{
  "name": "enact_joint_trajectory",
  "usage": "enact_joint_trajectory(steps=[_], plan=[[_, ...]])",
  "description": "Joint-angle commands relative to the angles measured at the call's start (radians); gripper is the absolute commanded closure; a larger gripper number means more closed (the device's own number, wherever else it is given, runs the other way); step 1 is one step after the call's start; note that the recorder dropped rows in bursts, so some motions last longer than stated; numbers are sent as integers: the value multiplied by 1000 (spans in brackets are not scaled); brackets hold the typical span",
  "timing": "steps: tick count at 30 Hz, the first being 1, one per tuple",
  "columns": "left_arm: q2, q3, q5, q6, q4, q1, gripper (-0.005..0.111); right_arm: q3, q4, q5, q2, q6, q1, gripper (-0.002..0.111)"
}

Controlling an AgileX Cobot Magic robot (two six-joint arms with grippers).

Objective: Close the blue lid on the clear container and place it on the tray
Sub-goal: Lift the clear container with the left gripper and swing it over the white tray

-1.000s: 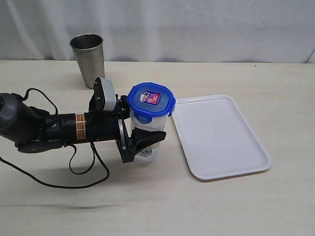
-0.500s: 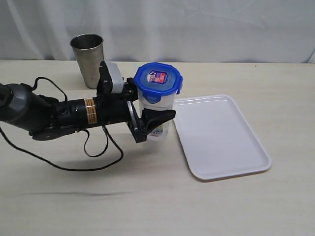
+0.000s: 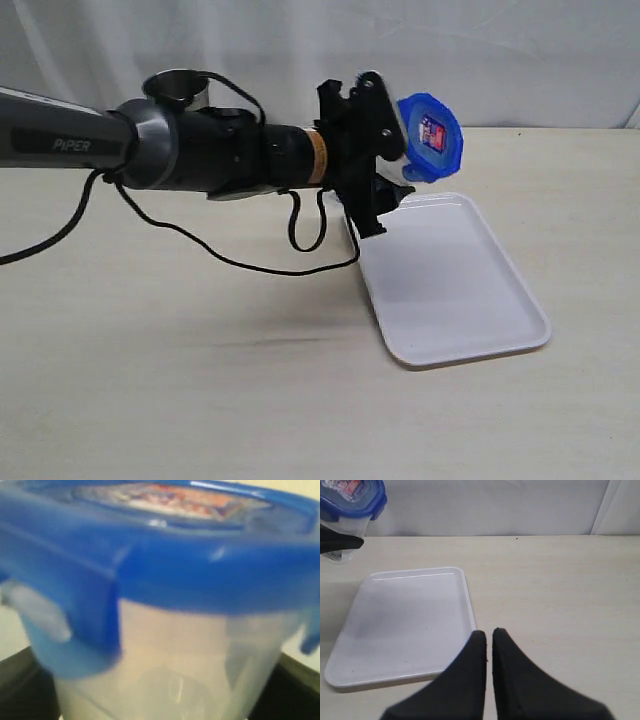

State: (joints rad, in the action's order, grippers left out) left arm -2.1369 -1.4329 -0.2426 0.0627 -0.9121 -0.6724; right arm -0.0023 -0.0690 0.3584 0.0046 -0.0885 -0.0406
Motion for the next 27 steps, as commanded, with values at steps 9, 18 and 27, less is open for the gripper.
enact_joint_trajectory(steps=[9,18,27], plan=[[16,-53,731,-623,-220,-162,107,2,-4,-12,-5,1,-4,104],[16,-53,820,-612,-350,-240,107,2,-4,-12,-5,1,-4,104],[16,-53,786,-610,-350,-253,107,2,-4,-12,-5,1,-4,104]])
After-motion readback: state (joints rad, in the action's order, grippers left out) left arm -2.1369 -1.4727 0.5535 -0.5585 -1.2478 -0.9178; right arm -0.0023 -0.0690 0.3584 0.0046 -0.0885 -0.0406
